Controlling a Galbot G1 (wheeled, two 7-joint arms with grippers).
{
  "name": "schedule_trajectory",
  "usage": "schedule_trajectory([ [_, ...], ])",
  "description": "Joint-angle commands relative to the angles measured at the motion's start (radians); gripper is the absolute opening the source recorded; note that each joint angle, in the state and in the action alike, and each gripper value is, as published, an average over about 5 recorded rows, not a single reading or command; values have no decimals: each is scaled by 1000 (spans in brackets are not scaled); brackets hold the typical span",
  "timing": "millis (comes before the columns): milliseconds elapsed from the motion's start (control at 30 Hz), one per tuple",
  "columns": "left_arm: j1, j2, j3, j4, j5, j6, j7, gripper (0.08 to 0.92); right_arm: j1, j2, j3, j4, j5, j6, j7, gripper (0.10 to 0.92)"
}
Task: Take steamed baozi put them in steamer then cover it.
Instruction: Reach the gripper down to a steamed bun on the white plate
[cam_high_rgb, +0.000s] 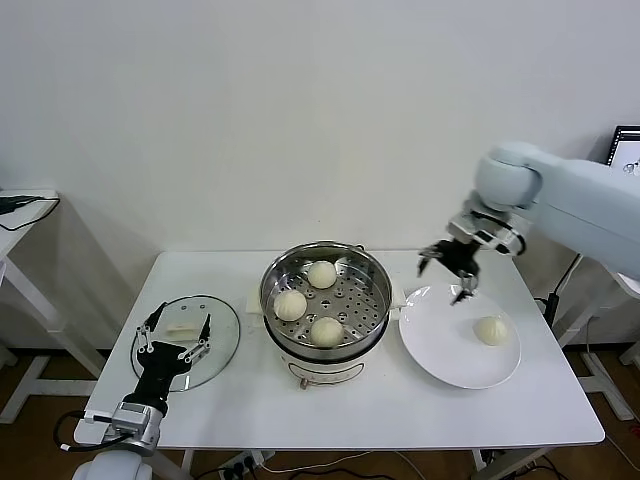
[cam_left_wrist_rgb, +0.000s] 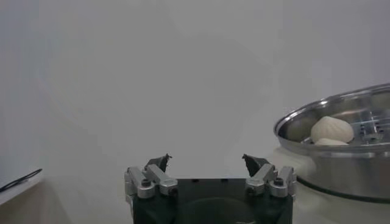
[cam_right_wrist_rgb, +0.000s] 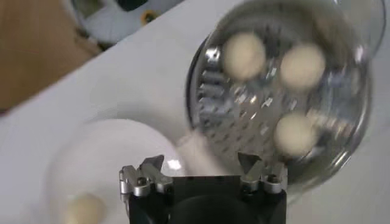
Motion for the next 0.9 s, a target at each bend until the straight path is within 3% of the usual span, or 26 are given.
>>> schedule_trajectory([
  [33,1,-4,1,2,4,1,-2,823,-404,-159,389,-199,-258,-184,-87,823],
  [400,-4,-12,8,11,13,4,-3,823,-581,-11,626,-413,-477,-90,2,823],
  [900,-2,-16,0,23,18,-4,-1,823,-594,117,631,-505,-533,-72,86,823],
])
